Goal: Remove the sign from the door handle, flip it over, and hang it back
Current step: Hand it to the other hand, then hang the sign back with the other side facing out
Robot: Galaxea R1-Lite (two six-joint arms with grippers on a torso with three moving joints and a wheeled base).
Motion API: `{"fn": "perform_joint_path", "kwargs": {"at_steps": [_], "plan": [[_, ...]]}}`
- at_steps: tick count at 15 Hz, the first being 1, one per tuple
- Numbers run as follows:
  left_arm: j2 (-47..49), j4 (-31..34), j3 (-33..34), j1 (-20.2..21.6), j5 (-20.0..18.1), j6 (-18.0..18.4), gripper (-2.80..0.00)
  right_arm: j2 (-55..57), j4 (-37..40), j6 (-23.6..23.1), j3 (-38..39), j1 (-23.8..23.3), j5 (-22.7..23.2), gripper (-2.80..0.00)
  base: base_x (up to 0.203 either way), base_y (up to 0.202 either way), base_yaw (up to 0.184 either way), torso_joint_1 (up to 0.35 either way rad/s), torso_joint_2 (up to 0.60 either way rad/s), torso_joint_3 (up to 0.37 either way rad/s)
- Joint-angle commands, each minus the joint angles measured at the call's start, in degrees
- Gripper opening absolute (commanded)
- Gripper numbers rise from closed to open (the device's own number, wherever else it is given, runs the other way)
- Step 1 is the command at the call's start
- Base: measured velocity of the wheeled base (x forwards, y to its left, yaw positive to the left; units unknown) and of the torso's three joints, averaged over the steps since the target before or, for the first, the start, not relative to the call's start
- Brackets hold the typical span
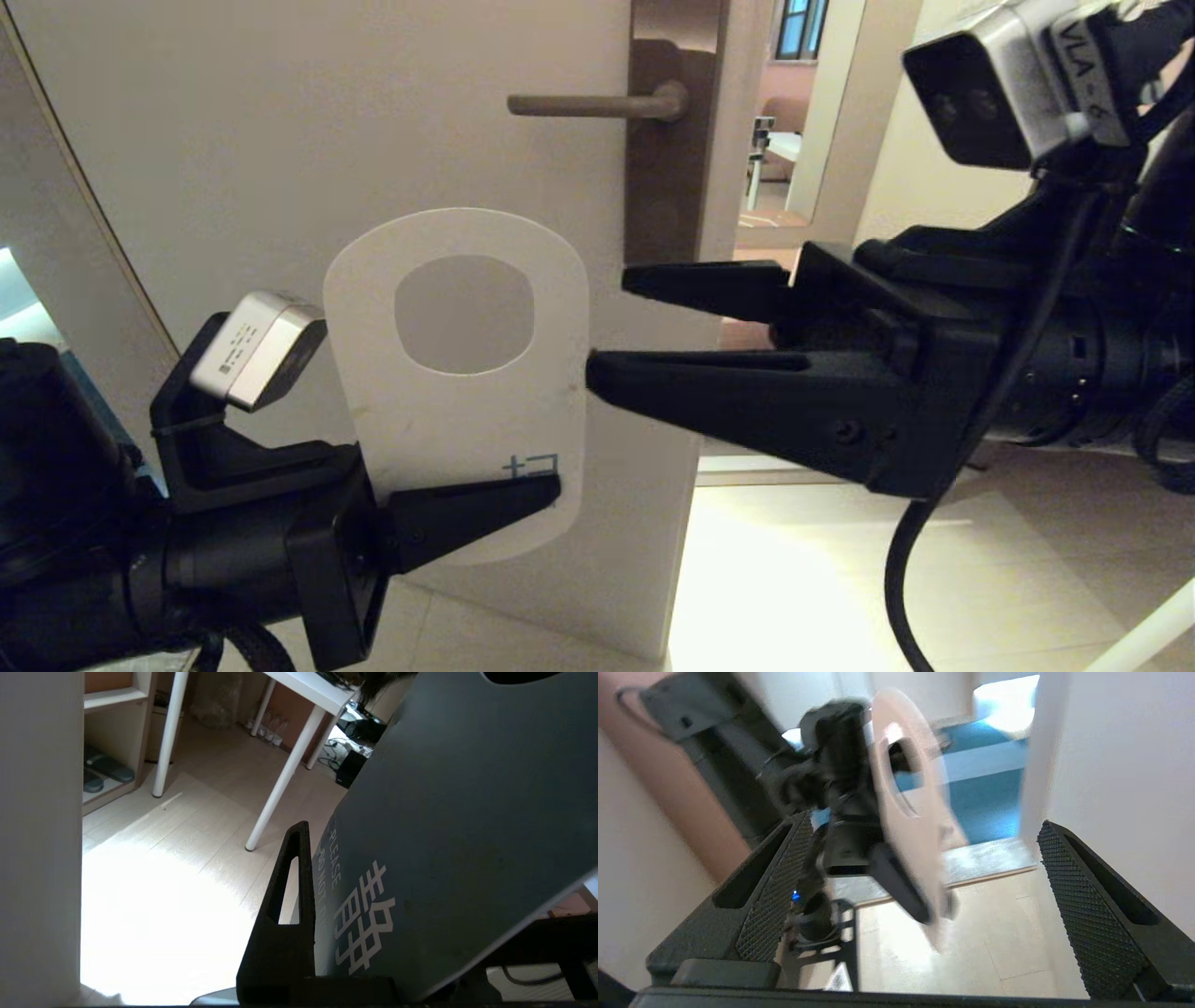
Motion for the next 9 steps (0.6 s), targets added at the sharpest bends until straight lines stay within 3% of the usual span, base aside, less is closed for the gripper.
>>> {"fn": "perform_joint_path", "kwargs": {"at_steps": [1, 4, 5, 7, 9], "plan": [[-1.3, -0.3, 1.2, 0.3, -0.2, -0.1, -2.80, -4.3, -0.2, 0.2, 1.3, -3.1, 0.1, 0.00, 0.000, 0.000, 0.000, 0.000, 0.00, 0.000], [-3.6, -0.2, 2.6, 1.8, -0.1, -0.3, -2.80, -6.8, -0.3, -0.3, 3.3, -9.8, -0.4, 0.00, 0.000, 0.000, 0.000, 0.000, 0.00, 0.000], [-4.6, -0.1, 3.0, 2.3, 0.0, -0.3, -2.80, -7.5, -0.4, -1.3, 4.1, -12.4, -1.5, -2.80, 0.000, 0.000, 0.000, 0.000, 0.00, 0.000], [-6.7, 0.0, 4.1, 3.2, 0.3, -0.2, -2.80, -8.3, -0.5, -3.4, 5.9, -17.6, -8.4, -2.80, 0.000, 0.000, 0.000, 0.000, 0.00, 0.000], [-8.1, 0.2, 4.8, 3.5, 3.0, 0.0, -2.80, -8.5, -0.5, -5.8, 8.0, -22.3, -17.5, -2.80, 0.000, 0.000, 0.000, 0.000, 0.00, 0.000]]}}
